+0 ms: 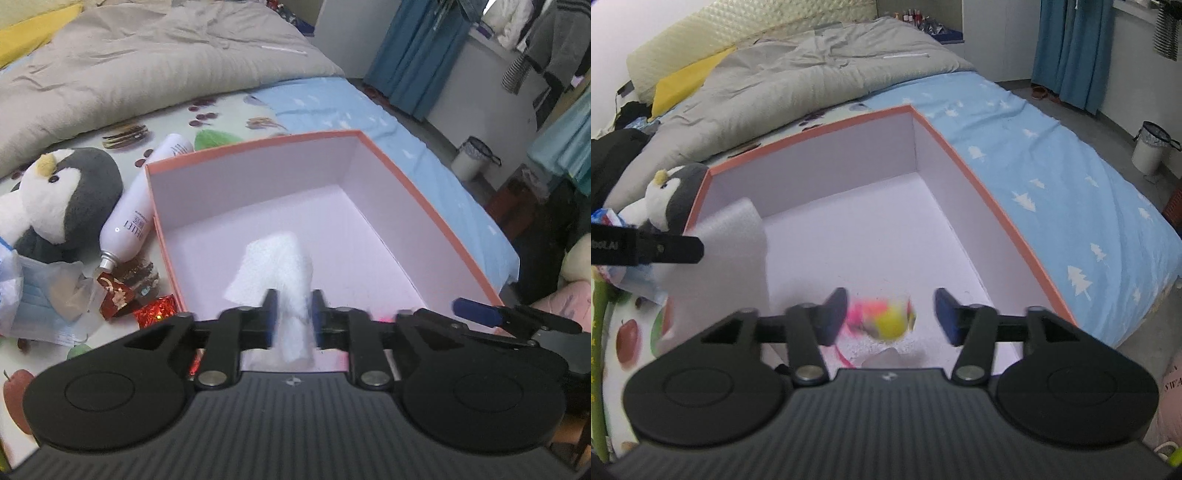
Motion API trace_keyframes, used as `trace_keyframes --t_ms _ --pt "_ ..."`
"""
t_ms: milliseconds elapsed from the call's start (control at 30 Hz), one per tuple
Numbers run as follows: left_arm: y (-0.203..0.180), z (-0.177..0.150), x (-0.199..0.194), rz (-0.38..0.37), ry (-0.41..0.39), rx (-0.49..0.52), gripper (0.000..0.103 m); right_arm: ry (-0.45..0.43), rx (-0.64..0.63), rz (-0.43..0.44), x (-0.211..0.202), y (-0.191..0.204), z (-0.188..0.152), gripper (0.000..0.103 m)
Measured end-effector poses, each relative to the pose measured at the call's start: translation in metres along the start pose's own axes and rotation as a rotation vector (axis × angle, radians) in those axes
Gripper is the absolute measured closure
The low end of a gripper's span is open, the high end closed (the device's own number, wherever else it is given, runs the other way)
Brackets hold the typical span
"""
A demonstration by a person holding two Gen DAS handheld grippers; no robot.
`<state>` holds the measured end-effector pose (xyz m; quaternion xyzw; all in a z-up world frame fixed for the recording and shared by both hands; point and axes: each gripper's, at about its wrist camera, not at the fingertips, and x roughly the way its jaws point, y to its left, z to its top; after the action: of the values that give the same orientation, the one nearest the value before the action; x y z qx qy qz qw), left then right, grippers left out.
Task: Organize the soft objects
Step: 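Carry the tissue and bird toy into the pink box and open both grippers, then withdraw both tools from the box back over the sheet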
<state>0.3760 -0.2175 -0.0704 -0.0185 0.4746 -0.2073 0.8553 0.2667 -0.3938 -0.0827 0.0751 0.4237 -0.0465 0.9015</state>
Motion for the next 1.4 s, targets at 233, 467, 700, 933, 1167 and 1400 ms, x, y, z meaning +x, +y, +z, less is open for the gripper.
trace_keyframes --t_ms 233,467,700,933,1167,1400 --pt "-0.019 -0.021 -0.033 0.019 -0.092 0.110 0.063 -0.134 0.001 0.014 -0.033 0.000 -0.007 0.044" --pt "-0.029 -0.054 -0.085 0.045 -0.230 0.190 0.063 -0.249 -0.040 0.036 -0.073 0.016 -0.033 0.044" --pt "-0.010 -0.084 -0.126 0.069 -0.307 0.172 0.063 -0.293 -0.033 0.084 -0.096 0.034 -0.062 0.044" --pt "0.017 -0.121 -0.149 0.091 -0.331 0.114 0.063 -0.338 -0.030 0.124 -0.119 0.056 -0.082 0.044" --pt "0.044 -0.161 -0.162 0.105 -0.326 0.035 0.063 -0.350 -0.048 0.149 -0.128 0.082 -0.102 0.044" --pt "0.071 -0.190 -0.168 0.114 -0.314 -0.037 0.063 -0.334 -0.058 0.180 -0.132 0.107 -0.121 0.044"
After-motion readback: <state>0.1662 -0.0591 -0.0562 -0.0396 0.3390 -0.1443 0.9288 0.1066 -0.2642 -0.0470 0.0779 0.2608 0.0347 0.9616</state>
